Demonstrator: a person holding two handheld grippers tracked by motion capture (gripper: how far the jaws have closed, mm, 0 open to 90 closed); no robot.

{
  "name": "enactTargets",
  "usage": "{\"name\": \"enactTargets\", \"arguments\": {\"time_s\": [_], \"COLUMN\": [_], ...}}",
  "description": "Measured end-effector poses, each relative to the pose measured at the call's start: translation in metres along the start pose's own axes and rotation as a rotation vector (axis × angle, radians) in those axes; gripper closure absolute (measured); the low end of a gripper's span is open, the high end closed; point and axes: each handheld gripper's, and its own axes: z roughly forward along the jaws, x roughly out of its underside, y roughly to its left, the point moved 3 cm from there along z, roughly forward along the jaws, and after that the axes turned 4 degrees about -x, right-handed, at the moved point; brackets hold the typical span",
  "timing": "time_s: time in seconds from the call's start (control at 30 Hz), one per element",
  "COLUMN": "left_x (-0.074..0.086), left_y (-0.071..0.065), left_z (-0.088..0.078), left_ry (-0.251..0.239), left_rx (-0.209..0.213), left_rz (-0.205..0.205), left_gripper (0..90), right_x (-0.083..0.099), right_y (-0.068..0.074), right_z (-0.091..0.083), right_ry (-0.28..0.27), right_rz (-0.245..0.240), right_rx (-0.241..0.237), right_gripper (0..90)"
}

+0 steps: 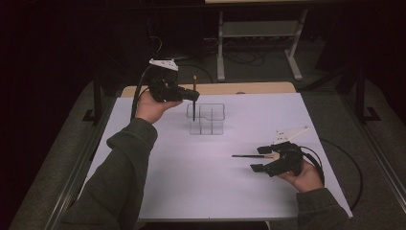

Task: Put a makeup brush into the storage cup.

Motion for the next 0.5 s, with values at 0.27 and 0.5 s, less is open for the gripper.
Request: {"name": "enactTargets", "arguments": {"time_s": [0.27,0.5], "left_x": [0.001,-0.003], "left_y": [0.019,0.029], "left_z": [0.001,0.006], "left_ry": [-0.034,-0.047], "left_rx": [-0.023,-0.041], "left_rz": [-0.066,-0.087], "left_gripper": [83.2,83.2], "right_x": [0.0,0.0], "right_y": [-0.001,-0.001], "right_z": [0.0,0.0], "right_ry": [0.002,0.001], "right_rz": [-0.001,-0.006], "right_rx": [-0.005,-0.003], "right_gripper": [22.5,22.6]}}
